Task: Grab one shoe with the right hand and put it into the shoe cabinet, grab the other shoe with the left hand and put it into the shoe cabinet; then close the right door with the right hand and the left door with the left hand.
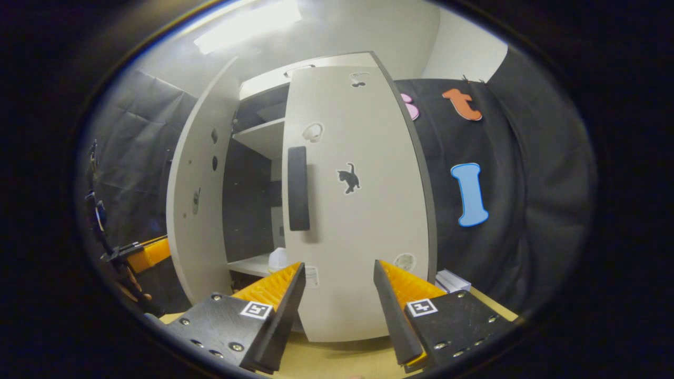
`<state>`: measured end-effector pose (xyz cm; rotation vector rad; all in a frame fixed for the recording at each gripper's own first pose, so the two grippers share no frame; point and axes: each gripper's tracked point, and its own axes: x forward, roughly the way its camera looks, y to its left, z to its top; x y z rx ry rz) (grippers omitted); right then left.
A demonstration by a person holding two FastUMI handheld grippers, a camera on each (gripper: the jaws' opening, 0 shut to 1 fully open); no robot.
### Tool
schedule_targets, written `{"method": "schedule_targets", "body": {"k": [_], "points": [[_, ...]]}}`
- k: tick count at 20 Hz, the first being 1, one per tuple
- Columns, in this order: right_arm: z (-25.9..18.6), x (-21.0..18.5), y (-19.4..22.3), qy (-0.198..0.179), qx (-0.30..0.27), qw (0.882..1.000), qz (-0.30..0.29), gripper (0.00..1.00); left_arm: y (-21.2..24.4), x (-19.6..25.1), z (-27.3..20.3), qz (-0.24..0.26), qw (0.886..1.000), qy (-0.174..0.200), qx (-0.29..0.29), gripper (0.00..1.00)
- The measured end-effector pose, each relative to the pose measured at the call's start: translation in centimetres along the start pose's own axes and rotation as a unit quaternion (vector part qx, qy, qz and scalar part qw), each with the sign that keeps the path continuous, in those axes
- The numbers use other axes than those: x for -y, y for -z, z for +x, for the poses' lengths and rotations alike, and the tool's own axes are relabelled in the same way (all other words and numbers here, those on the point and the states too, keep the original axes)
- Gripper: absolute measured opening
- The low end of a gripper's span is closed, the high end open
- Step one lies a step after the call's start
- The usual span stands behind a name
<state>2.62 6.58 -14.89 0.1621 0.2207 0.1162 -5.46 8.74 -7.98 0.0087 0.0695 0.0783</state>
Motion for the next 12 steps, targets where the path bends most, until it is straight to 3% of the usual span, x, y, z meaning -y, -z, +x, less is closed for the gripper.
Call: {"method": "schedule_targets", "body": {"k": [2, 6, 12], "points": [[0.3, 0.5, -0.7, 0.007, 0.014, 1.000, 0.004, 0.78, 0.1, 0.0, 0.4, 0.000, 1.000, -0.001, 0.005, 0.42], [0.7, 0.5, -1.1, 0.004, 0.029, 1.000, 0.004, 0.77, 1.1, 1.7, 1.4, -0.021, 0.999, 0.031, -0.002, 0.44], [0.5, -0.5, -0.4, -0.010, 0.055, 0.998, -0.007, 0.77, 1.5, 0.6, 3.4, -0.006, 1.000, 0.000, 0.002, 0.44]]}}
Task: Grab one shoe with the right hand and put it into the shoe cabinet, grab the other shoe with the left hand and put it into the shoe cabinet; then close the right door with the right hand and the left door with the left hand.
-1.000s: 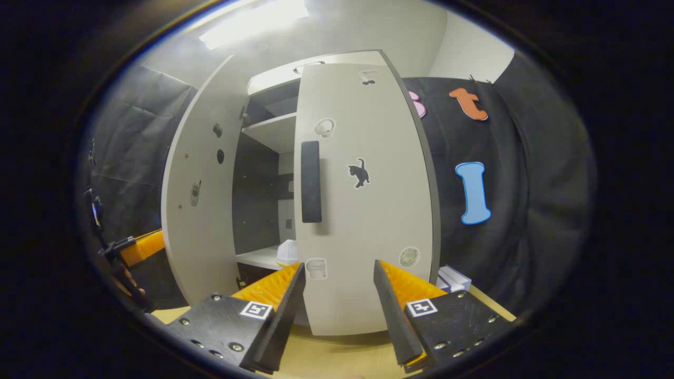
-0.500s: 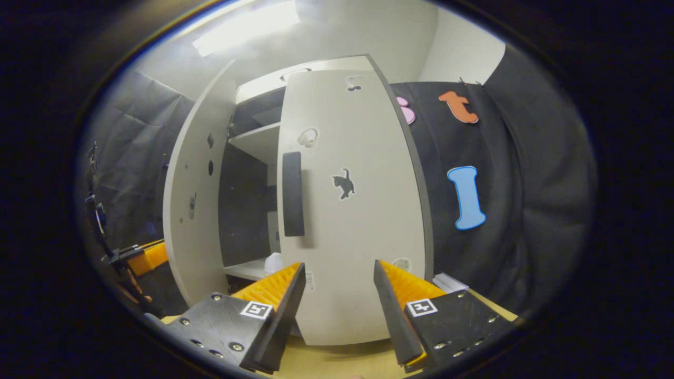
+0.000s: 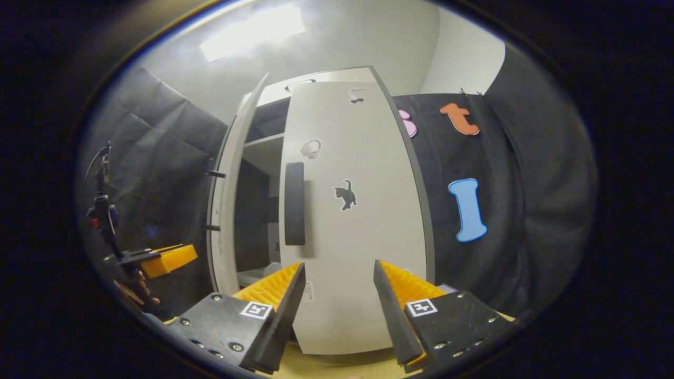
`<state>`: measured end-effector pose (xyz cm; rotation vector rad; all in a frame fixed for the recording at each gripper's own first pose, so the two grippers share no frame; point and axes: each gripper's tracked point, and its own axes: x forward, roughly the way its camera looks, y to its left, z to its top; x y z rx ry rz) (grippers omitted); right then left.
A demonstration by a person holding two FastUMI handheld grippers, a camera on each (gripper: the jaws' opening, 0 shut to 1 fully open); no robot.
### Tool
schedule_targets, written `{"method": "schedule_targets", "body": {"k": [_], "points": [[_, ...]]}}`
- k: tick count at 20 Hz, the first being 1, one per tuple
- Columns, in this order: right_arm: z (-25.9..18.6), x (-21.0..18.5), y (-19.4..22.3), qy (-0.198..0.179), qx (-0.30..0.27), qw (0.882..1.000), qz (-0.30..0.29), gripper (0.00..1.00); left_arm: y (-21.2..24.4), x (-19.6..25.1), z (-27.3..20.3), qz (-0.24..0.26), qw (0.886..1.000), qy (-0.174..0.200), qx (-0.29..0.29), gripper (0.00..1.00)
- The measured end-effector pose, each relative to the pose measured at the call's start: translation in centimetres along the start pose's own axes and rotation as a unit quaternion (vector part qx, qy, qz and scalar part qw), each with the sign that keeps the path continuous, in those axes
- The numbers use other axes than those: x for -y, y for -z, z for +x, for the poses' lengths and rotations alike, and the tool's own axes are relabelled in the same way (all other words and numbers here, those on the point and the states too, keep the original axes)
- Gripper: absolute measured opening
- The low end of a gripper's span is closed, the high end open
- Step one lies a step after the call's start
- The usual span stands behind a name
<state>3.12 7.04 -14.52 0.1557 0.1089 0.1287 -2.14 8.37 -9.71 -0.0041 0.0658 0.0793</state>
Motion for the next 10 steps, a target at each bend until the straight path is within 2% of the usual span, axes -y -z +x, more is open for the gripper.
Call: {"method": "schedule_targets", "body": {"k": [3, 4, 10], "points": [[0.4, -0.6, -0.4, -0.012, 0.010, 1.000, -0.002, 0.77, 0.0, 0.2, 0.4, -0.004, 1.000, -0.006, 0.007, 0.44], [0.2, -0.8, -0.5, -0.014, 0.014, 1.000, -0.004, 0.75, 0.0, 0.2, 0.5, -0.005, 1.000, -0.009, 0.010, 0.44], [-0.3, -1.1, -1.2, -0.011, 0.029, 0.999, -0.026, 0.77, 1.7, 0.2, 0.6, -0.001, 1.000, -0.023, 0.006, 0.44]]}}
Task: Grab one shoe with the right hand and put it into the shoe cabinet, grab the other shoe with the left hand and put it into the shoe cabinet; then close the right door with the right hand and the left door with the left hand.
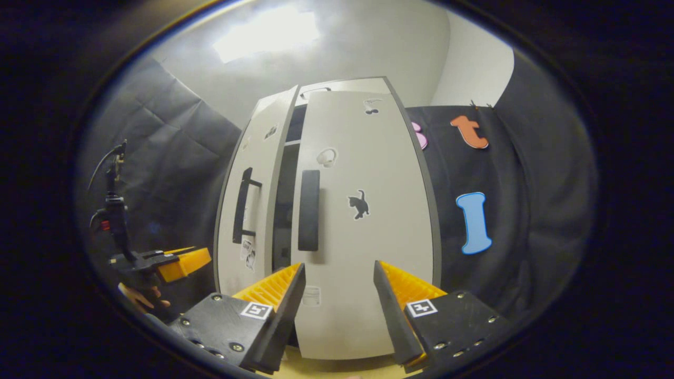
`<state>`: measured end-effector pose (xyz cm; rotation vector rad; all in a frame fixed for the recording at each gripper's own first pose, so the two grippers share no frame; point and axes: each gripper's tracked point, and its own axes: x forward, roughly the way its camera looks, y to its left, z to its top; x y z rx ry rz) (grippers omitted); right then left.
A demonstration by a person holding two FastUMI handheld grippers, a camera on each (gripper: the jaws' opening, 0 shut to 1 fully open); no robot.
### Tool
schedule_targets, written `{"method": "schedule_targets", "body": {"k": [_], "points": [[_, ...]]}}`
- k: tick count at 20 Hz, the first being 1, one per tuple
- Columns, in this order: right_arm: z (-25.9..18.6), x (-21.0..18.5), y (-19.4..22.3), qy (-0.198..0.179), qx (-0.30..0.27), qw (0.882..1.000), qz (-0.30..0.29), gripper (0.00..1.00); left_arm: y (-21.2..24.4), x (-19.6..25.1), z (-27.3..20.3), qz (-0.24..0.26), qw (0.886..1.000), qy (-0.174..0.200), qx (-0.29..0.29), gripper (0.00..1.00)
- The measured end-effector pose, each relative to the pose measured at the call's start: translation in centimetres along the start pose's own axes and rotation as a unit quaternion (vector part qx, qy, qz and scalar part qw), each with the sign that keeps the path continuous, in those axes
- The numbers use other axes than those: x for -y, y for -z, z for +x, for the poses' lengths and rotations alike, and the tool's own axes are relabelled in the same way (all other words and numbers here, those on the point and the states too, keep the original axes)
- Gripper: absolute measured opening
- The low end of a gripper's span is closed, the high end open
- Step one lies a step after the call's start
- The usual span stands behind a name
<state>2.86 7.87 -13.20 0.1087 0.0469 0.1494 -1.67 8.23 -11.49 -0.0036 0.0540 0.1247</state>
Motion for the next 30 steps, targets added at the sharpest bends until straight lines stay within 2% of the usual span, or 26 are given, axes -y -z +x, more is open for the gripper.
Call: {"method": "schedule_targets", "body": {"k": [3, 11, 14, 15, 16, 17, 19, 20, 22, 30], "points": [[0.1, -0.1, -0.1, 0.003, 0.004, 1.000, -0.005, 0.77, 1.4, 0.8, 0.5, 0.005, 1.000, 0.010, -0.017, 0.44], [1.2, 0.0, 1.1, 0.010, -0.010, 1.000, -0.012, 0.77, 2.7, 1.3, 1.1, 0.025, 0.999, -0.003, -0.033, 0.45], [1.4, 0.1, 1.4, 0.016, -0.013, 1.000, -0.017, 0.77, 2.8, 1.5, 1.1, 0.028, 0.999, 0.001, -0.035, 0.49], [1.5, 0.2, 1.4, 0.016, -0.014, 1.000, -0.016, 0.77, 2.8, 1.5, 1.0, 0.029, 0.999, 0.001, -0.035, 0.43], [1.5, 0.2, 1.5, 0.016, -0.015, 1.000, -0.014, 0.77, 2.8, 1.4, 1.0, 0.030, 0.999, -0.001, -0.035, 0.49], [1.6, 0.1, 1.5, 0.014, -0.016, 1.000, -0.012, 0.77, 2.9, 1.4, 1.1, 0.032, 0.999, -0.003, -0.036, 0.49], [1.6, 0.1, 1.5, 0.013, -0.016, 1.000, -0.010, 0.77, 3.1, 1.6, 1.2, 0.034, 0.999, -0.004, -0.039, 0.57], [1.6, 0.1, 1.5, 0.013, -0.016, 1.000, -0.011, 0.77, 3.1, 1.6, 1.2, 0.036, 0.999, -0.005, -0.041, 0.68], [1.6, -0.1, 1.5, 0.011, -0.015, 1.000, -0.010, 0.77, 2.9, 1.2, 0.7, 0.037, 0.998, -0.008, -0.040, 0.98], [1.9, -0.8, 1.7, 0.003, -0.015, 1.000, -0.014, 0.77, 1.8, 1.3, 0.4, 0.029, 0.999, -0.006, -0.024, 0.98]]}}
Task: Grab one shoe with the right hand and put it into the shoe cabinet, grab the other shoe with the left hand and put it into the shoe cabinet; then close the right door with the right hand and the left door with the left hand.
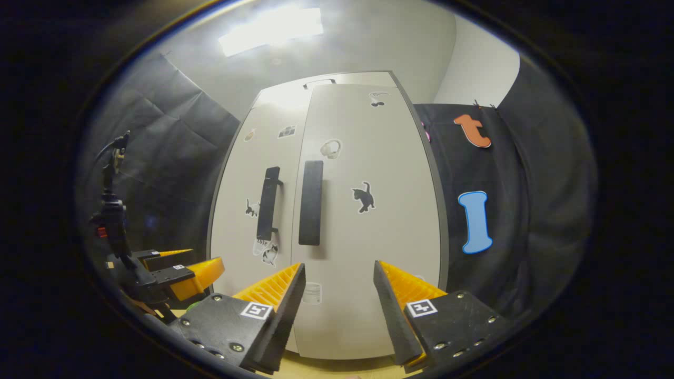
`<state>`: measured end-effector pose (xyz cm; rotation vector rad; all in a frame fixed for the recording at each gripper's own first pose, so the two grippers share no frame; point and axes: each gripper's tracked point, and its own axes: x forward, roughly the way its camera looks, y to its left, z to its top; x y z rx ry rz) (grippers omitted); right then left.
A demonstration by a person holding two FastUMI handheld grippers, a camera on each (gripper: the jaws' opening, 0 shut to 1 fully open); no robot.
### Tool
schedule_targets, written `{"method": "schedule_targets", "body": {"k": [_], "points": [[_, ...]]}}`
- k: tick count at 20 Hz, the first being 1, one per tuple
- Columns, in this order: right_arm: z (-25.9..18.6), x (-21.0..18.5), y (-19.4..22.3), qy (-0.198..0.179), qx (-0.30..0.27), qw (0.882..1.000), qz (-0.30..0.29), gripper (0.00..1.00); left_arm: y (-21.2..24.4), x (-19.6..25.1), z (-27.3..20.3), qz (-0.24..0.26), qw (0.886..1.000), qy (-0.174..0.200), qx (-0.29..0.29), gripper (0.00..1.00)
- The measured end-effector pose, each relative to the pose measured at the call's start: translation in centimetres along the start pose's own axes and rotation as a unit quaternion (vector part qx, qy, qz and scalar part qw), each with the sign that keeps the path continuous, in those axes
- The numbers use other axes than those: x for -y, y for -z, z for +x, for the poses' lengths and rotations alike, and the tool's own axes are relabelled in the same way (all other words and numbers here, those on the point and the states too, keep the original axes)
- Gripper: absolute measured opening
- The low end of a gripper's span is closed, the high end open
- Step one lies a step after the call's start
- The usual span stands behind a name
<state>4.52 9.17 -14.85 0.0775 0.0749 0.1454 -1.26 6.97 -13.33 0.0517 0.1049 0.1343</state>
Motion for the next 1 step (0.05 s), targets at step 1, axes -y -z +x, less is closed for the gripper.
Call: {"method": "schedule_targets", "body": {"k": [1], "points": [[0.00, -0.04, 0.02, 0.000, 0.000, 1.000, -0.003, 0.77, 0.02, -0.09, -0.01, 0.000, 1.000, 0.000, 0.000, 0.98]]}}
